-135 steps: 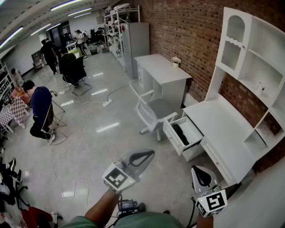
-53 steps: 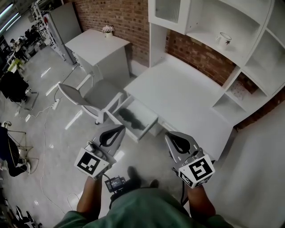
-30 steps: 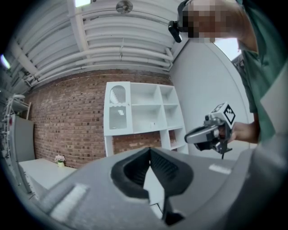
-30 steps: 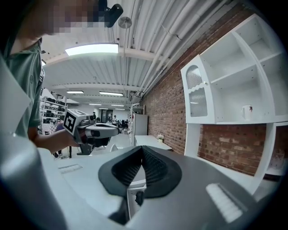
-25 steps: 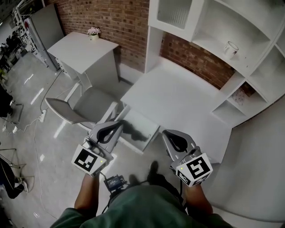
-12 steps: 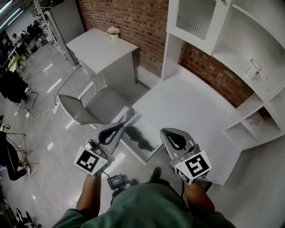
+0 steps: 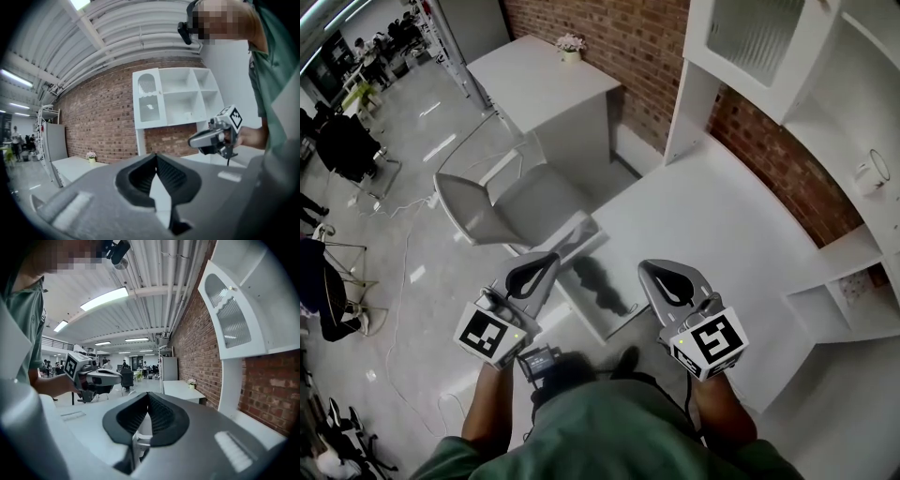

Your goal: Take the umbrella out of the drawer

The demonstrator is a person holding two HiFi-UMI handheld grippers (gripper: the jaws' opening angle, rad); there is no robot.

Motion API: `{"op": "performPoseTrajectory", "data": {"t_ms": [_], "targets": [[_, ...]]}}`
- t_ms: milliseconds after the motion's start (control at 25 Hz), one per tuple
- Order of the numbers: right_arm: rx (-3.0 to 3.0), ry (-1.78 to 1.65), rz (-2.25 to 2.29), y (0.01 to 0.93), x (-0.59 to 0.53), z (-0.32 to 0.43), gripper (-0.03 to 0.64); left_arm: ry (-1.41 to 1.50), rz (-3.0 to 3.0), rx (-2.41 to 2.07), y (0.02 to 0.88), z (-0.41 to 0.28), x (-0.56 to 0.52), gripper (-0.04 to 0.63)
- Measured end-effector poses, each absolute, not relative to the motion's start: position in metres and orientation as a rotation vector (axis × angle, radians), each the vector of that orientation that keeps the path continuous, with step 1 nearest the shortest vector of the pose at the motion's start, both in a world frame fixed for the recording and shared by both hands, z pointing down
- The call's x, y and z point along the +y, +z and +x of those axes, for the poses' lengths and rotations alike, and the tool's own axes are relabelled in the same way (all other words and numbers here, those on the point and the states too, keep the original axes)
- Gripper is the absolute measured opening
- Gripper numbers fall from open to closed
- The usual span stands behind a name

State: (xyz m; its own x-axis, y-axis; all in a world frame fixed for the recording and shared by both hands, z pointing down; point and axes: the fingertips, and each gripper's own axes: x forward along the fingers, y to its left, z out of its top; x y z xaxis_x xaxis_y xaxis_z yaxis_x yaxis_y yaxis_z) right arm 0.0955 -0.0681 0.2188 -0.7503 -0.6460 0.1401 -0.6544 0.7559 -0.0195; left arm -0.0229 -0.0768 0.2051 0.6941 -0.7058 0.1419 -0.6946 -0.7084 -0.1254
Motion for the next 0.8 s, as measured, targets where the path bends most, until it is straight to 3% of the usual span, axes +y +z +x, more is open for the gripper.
{"op": "performPoseTrajectory", "data": {"t_ms": [800], "targets": [[-2.680, 0.275, 1.068, 0.294, -0.126, 0.050, 0.008, -0.301, -2.976, 1.088, 0.261, -0.051, -0.154, 0.003]]}}
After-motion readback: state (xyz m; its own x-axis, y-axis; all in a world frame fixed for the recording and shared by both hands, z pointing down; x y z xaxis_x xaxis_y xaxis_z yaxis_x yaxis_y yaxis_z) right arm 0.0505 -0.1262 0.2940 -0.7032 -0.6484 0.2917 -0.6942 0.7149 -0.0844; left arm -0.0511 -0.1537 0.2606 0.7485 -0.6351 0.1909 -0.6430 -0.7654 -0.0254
